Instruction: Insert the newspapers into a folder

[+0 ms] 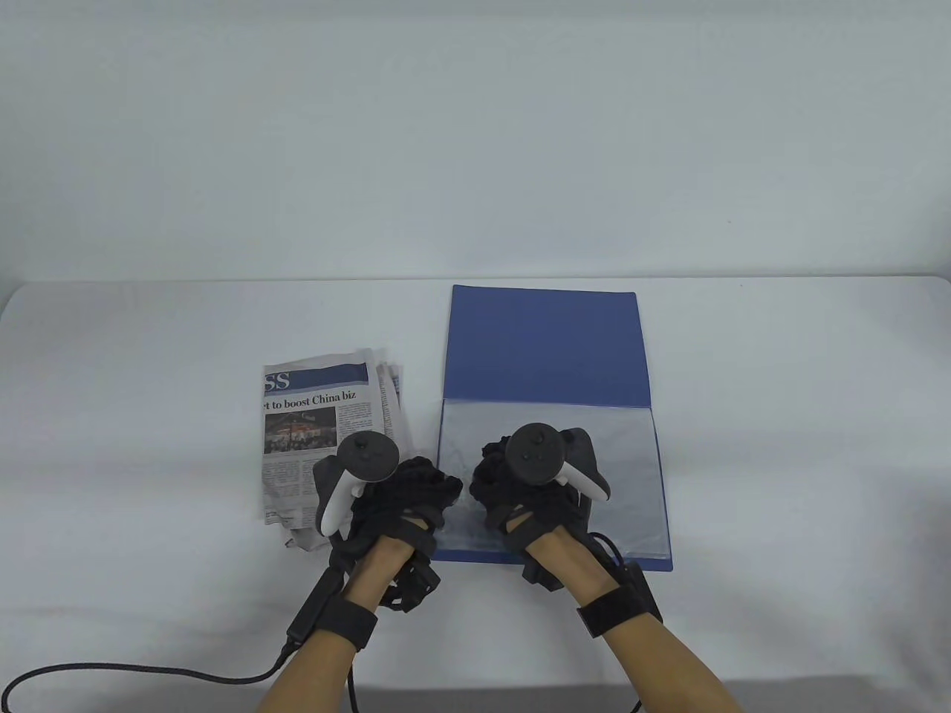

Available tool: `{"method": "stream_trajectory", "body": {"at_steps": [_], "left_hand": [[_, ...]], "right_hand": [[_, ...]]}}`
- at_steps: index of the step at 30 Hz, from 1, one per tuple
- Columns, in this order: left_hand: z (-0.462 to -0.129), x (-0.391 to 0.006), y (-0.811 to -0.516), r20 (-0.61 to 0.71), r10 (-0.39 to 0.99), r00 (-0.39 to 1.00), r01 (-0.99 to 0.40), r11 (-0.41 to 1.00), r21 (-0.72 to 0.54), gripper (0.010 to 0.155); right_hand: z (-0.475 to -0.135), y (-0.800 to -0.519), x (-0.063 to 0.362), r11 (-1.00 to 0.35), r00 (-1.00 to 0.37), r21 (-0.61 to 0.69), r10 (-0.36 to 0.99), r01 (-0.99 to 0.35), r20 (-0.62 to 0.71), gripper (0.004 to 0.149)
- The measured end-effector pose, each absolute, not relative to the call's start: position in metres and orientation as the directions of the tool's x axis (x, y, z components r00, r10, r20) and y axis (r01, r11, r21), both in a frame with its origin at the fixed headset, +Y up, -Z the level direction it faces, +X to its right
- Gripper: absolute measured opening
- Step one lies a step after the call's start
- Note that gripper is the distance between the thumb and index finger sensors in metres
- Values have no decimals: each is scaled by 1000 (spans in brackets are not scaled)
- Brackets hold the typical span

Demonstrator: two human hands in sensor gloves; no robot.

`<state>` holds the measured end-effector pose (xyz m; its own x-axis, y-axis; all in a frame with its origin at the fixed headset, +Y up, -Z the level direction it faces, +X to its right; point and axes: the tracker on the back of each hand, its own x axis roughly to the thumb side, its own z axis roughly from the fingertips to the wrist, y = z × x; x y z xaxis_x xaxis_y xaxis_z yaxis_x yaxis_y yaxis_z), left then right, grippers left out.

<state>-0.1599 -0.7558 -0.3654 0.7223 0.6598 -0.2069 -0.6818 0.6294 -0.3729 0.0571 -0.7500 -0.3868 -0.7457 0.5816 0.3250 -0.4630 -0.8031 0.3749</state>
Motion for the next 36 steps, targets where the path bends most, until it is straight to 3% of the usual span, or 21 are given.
{"method": "stream_trajectory", "body": {"at_steps": [5,7,9,11,15,18,20,22,26,31,33,36], "left_hand": [[-360,-168,-747,-229,610,759,-651,709,-271,59],[-360,-173,-743,-233,623,746,-665,710,-232,60],[-365,-175,-742,-199,624,756,-654,703,-279,53],[-368,-174,-743,-140,626,767,-629,690,-358,63],[-371,-161,-749,-9,572,820,-497,703,-509,64],[-372,-152,-757,-12,482,876,-401,715,-573,54],[-372,-151,-763,-23,376,926,-315,739,-595,52],[-372,-152,-767,-32,363,931,-304,726,-616,54],[-374,-162,-761,-77,459,885,-408,685,-603,57],[-372,-203,-726,-214,577,788,-609,684,-401,57],[-367,-234,-711,-348,527,775,-622,731,-279,61],[-362,-266,-715,-561,315,766,-571,735,-367,89]], "right_hand": [[-387,-748,59,-790,-731,364,603,-494,318,37],[-387,-747,60,-785,-727,362,610,-503,316,37],[-387,-747,61,-782,-722,363,615,-507,317,37],[-387,-747,61,-784,-724,362,613,-504,317,37],[-387,-745,62,-774,-707,356,628,-524,325,37],[-386,-743,64,-772,-701,337,632,-538,330,37],[-385,-741,65,-784,-714,310,619,-538,328,36],[-385,-741,64,-797,-722,306,603,-521,341,36],[-385,-740,64,-790,-713,306,613,-532,342,36],[-384,-739,65,-776,-699,311,630,-549,338,36],[-384,-739,65,-773,-697,313,633,-551,337,36],[-384,-738,65,-774,-696,310,633,-552,339,36]]}}
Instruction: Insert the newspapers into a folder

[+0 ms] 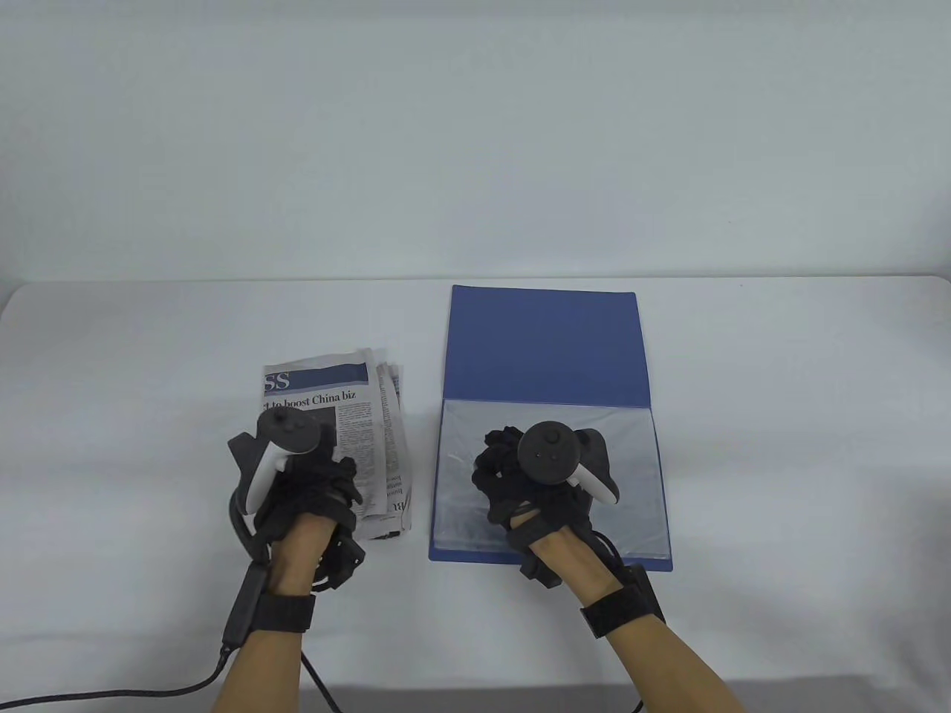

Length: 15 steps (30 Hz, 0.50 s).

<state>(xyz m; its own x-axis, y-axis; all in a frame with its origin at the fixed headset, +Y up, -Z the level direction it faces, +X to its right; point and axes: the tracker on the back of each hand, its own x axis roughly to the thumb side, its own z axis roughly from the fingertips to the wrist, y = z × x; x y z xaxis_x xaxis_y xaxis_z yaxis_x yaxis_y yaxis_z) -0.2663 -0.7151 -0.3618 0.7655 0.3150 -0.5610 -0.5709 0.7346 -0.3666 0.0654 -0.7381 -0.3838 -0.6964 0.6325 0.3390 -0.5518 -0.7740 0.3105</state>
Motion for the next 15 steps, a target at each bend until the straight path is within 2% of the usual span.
{"method": "stream_trajectory", "body": {"at_steps": [3,5,7,9,11,15], "left_hand": [[-355,-294,-742,-706,267,656,-671,635,-383,106],[-352,-306,-764,-771,232,593,-726,568,-387,108],[-352,-312,-773,-803,184,568,-704,614,-358,99],[-354,-315,-769,-818,200,539,-670,691,-271,69],[-355,-318,-762,-833,171,526,-612,756,-231,53],[-349,-322,-753,-857,225,463,-572,815,-95,44]], "right_hand": [[-384,-738,66,-769,-694,315,638,-556,334,35],[-384,-739,66,-768,-693,322,640,-554,333,35],[-384,-739,66,-768,-693,322,639,-553,334,35],[-384,-739,67,-768,-692,327,639,-551,335,35],[-384,-739,67,-770,-695,326,636,-548,335,35],[-384,-739,68,-768,-694,331,638,-548,334,35]]}}
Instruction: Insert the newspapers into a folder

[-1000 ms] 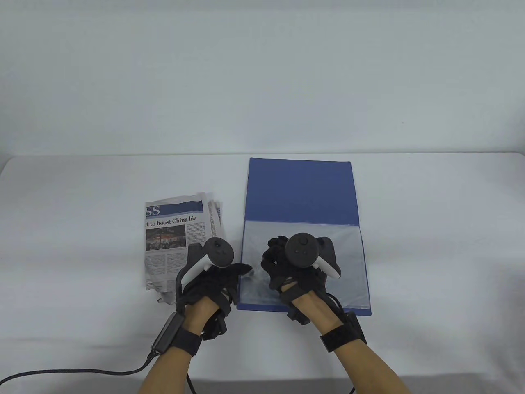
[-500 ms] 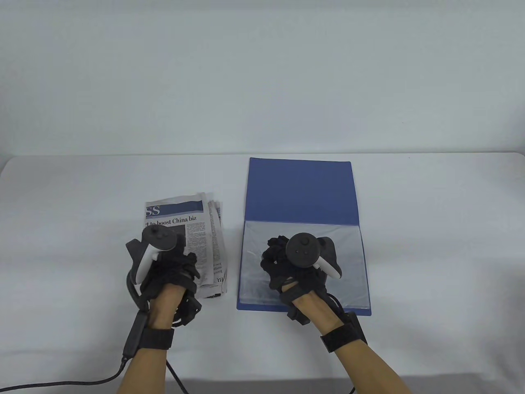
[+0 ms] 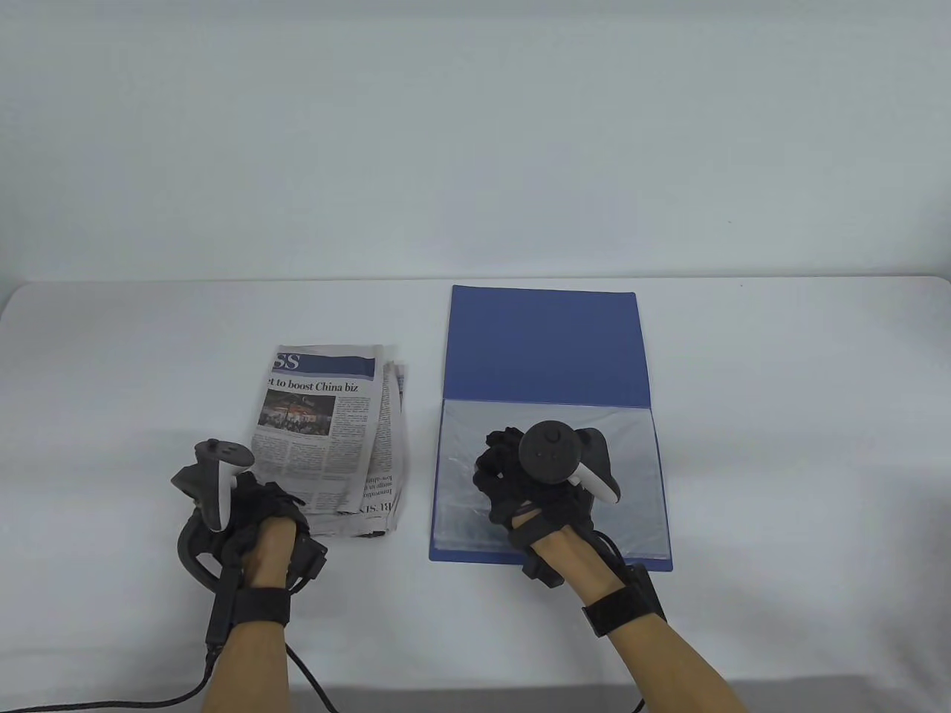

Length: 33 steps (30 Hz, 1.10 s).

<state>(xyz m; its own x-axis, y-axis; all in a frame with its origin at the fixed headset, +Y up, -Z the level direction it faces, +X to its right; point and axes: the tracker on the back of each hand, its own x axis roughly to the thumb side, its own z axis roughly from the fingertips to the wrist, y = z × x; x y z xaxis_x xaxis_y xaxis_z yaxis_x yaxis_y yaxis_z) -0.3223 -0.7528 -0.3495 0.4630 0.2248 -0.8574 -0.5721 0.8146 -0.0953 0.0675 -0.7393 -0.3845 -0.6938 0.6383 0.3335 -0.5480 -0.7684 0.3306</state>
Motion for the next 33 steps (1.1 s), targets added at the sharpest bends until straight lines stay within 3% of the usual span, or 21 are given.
{"method": "stream_trajectory", "body": {"at_steps": [3,7,10,18,22,29,33], "left_hand": [[-345,-325,-747,-849,314,426,-580,815,11,46],[-341,-324,-727,-704,568,426,-623,749,227,46],[-347,-323,-717,-596,682,424,-746,636,197,50],[-334,-333,-689,-465,811,354,-783,529,327,57],[-326,-341,-676,-458,819,346,-768,528,363,51],[-331,-346,-685,-464,829,313,-833,474,284,48],[-335,-348,-697,-451,863,226,-890,371,263,48]], "right_hand": [[-384,-739,67,-770,-695,330,636,-546,336,35],[-385,-739,67,-768,-691,326,639,-551,337,35],[-385,-740,66,-766,-686,333,642,-551,342,35],[-384,-737,68,-772,-688,310,635,-555,351,35],[-385,-736,70,-770,-686,307,638,-560,350,35],[-385,-735,72,-760,-678,304,650,-575,343,35],[-385,-735,72,-760,-678,308,650,-573,343,35]]}}
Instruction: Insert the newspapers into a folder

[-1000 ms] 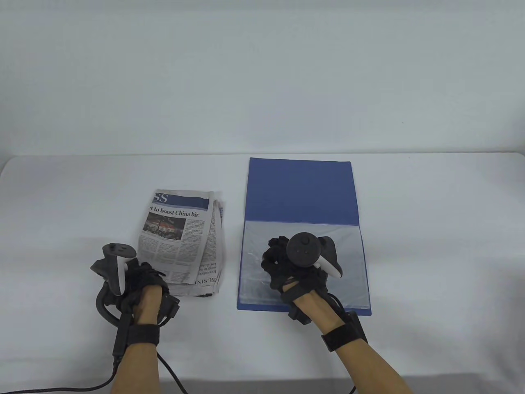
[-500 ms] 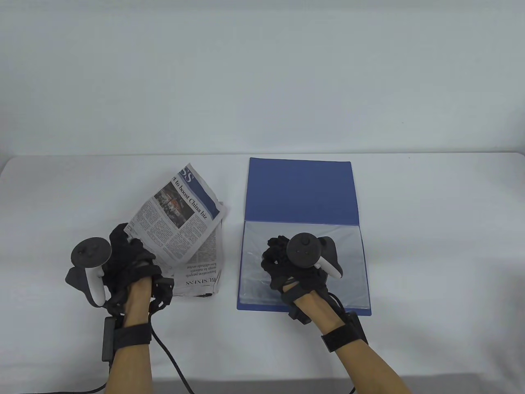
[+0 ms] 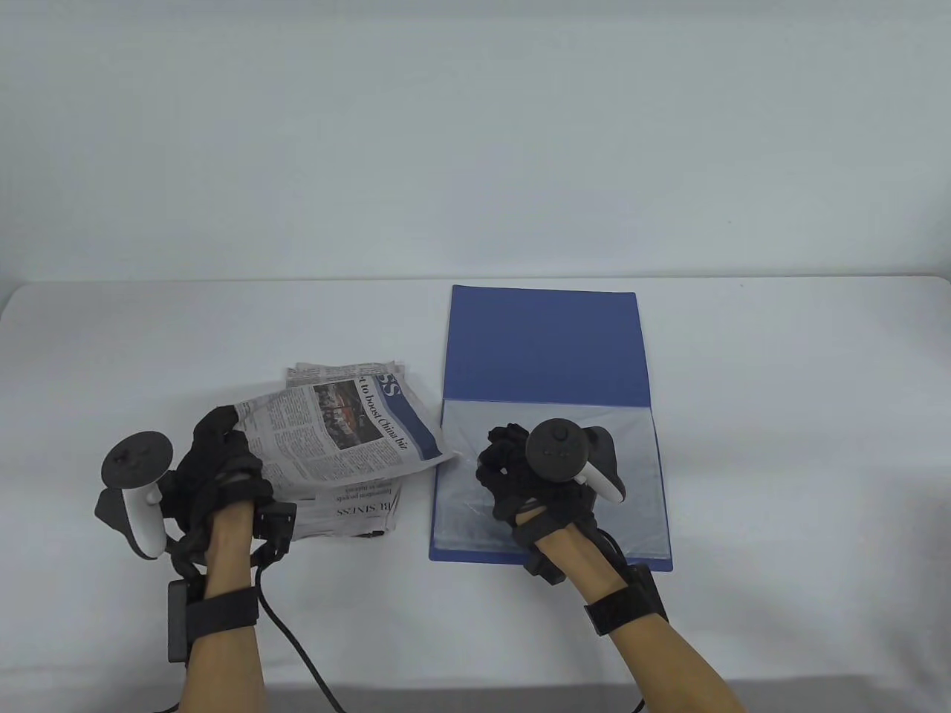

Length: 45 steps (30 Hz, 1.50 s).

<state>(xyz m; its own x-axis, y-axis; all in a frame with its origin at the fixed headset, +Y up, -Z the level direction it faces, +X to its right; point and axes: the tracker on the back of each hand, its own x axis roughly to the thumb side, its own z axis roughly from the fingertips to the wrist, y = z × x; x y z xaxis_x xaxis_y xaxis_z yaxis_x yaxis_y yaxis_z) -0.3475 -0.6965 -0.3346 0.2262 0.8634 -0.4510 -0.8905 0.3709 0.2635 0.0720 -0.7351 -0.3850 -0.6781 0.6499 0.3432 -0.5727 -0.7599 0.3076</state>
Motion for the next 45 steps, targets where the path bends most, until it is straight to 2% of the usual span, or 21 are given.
{"method": "stream_trajectory", "body": {"at_steps": [3,9,15,27,36,45], "left_hand": [[-336,-350,-702,-443,882,163,-926,292,241,47],[-339,-350,-707,-480,866,142,-951,253,176,46],[-341,-351,-722,-481,876,40,-970,150,191,45],[-340,-355,-716,-464,886,27,-973,130,193,45],[-344,-354,-735,-532,847,-7,-985,87,152,45],[-347,-352,-757,-571,809,-140,-985,-56,162,45]], "right_hand": [[-385,-735,72,-759,-677,309,651,-573,344,35],[-385,-735,72,-756,-674,313,655,-575,342,35],[-385,-736,72,-755,-673,316,656,-575,342,35],[-386,-736,73,-750,-669,319,661,-580,339,36],[-387,-735,73,-746,-664,313,666,-588,340,35],[-387,-735,72,-742,-653,309,670,-594,353,36]]}}
